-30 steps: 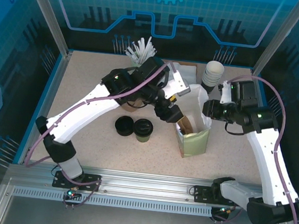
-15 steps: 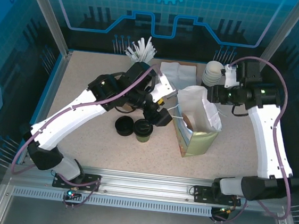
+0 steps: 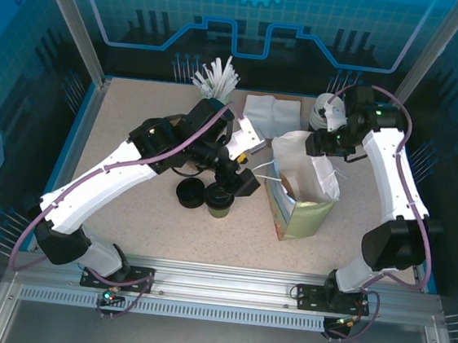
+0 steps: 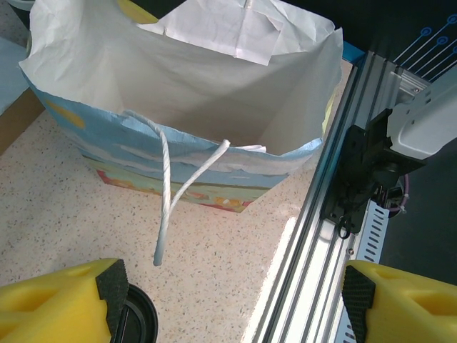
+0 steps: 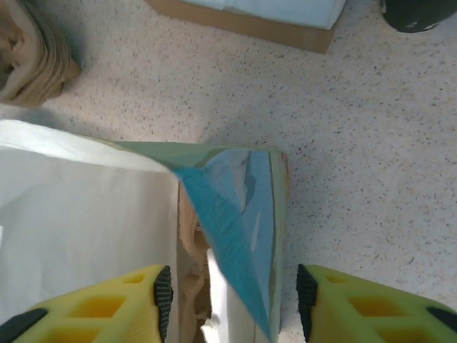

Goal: Pack the takeout coffee

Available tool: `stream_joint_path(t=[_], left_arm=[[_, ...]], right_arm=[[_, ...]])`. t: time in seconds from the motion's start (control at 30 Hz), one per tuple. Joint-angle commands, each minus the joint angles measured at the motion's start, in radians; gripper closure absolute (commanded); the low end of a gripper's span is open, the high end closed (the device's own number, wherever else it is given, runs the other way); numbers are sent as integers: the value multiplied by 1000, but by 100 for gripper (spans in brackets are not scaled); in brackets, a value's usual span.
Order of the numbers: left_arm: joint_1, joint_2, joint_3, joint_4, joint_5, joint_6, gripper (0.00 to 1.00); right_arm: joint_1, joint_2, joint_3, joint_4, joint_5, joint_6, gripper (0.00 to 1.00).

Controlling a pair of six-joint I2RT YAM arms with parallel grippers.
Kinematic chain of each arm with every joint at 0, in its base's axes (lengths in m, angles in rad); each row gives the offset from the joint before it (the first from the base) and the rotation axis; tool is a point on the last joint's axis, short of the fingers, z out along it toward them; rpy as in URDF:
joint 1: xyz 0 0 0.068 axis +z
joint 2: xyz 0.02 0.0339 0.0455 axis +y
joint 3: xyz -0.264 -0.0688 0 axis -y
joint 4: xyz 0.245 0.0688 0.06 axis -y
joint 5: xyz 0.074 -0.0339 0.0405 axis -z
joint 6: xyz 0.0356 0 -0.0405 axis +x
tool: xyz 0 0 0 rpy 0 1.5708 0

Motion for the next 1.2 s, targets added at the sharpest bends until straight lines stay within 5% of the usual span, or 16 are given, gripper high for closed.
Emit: stream_joint_path(t=[0.0, 0.23, 0.53, 0.97, 1.17], left_arm=[[6, -28, -11, 13, -10, -23, 20], [6, -27, -2, 15, -6, -37, 20], [6, -74, -37, 98, -7, -86, 20], [6, -141, -133, 296, 173, -214, 17], [-18, -73, -36, 261, 120, -385, 31]], right_arm=[[-15, 12, 44, -44, -46, -16, 60], [-15, -49, 32, 1, -51, 13, 99], [-7, -321, -144, 202, -43, 236, 100], [14, -594, -386, 396, -68, 393, 100], [38, -628, -434, 406, -45, 522, 100]])
